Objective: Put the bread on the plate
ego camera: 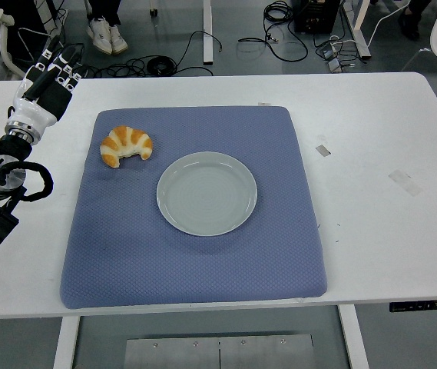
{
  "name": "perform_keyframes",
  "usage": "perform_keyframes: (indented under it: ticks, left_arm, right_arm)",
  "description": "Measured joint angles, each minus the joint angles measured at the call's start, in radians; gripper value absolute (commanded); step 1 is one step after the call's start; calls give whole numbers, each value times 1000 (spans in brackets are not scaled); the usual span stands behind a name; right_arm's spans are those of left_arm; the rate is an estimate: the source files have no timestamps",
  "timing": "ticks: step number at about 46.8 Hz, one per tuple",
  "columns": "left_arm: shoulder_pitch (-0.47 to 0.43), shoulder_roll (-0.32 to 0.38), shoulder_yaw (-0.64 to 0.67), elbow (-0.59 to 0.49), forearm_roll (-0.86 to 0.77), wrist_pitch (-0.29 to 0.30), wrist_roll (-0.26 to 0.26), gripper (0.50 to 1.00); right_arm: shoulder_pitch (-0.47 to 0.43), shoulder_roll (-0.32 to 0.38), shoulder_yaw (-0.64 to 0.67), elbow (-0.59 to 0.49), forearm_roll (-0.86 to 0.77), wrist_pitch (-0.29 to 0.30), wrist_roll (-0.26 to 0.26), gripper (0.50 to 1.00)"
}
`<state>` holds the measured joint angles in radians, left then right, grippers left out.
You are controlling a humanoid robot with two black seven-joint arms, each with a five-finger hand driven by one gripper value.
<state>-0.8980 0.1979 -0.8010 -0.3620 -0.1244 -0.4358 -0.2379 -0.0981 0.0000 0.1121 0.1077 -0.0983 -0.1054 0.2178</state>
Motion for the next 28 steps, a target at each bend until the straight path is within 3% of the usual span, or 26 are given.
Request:
perform_keyframes:
  ticks: [11, 17, 22, 28]
  left_arm:
    - [-16, 0, 92, -3, 1, -1, 0, 978]
    - [-28, 7, 120, -4, 5, -6, -2, 928]
    - [-40, 19, 172, -16, 55, -6, -4, 925]
    - [-69, 33, 233, -17, 129, 30, -4, 916]
  right_arm:
    - [0, 0, 0, 0, 0, 0, 0, 1000]
    - [0, 0, 0, 0, 0, 0, 0, 1000]
    - [0, 0, 0, 0, 0, -1, 0, 1000]
    - [0, 0, 0, 0, 0, -1, 0, 1000]
